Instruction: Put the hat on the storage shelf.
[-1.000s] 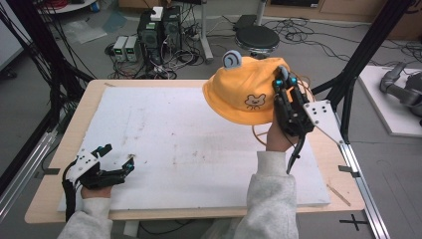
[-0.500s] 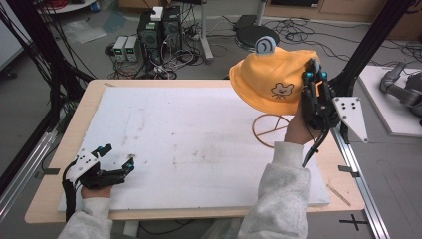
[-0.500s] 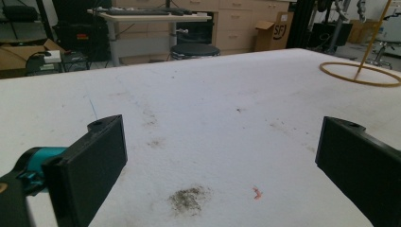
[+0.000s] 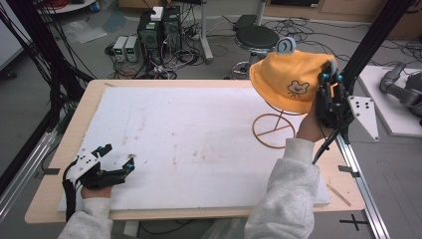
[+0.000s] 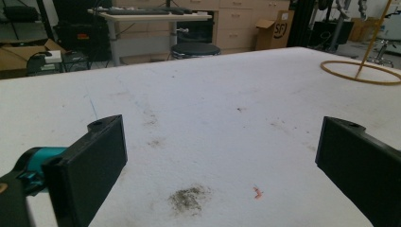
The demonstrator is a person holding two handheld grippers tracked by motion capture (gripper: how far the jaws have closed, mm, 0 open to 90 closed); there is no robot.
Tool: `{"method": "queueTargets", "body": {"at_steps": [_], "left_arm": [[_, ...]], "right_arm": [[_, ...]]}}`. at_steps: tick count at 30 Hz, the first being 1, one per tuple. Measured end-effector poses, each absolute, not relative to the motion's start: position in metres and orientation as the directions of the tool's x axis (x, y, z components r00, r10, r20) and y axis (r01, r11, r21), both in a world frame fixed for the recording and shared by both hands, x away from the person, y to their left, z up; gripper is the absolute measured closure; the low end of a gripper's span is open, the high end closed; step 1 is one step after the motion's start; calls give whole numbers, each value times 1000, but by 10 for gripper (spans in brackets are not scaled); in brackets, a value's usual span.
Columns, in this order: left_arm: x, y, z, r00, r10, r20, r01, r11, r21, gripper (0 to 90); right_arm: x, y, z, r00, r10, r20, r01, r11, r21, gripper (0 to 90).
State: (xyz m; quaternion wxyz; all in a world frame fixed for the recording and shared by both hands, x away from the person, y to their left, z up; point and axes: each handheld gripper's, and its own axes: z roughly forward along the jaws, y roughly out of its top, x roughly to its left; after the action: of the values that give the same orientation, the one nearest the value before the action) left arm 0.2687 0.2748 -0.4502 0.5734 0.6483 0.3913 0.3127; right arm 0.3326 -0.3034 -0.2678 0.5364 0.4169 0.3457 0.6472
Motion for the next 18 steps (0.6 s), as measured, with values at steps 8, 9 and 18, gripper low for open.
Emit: {"method": "queueTargets", "body": {"at_steps": [8, 9, 18], "left_arm": [[269, 274, -450, 496, 867, -39, 148, -40, 988, 32], [269, 274, -450, 496, 868, -39, 147, -40, 988, 32], [269, 274, -450, 495, 868, -37, 148, -42, 988, 32]], "right_arm": [[346, -311, -279, -34, 985, 171, -392, -171, 904, 803], [347, -312, -280, -30, 985, 172, -389, -170, 905, 801], [359, -315, -297, 1, 986, 167, -339, -157, 928, 793]]}}
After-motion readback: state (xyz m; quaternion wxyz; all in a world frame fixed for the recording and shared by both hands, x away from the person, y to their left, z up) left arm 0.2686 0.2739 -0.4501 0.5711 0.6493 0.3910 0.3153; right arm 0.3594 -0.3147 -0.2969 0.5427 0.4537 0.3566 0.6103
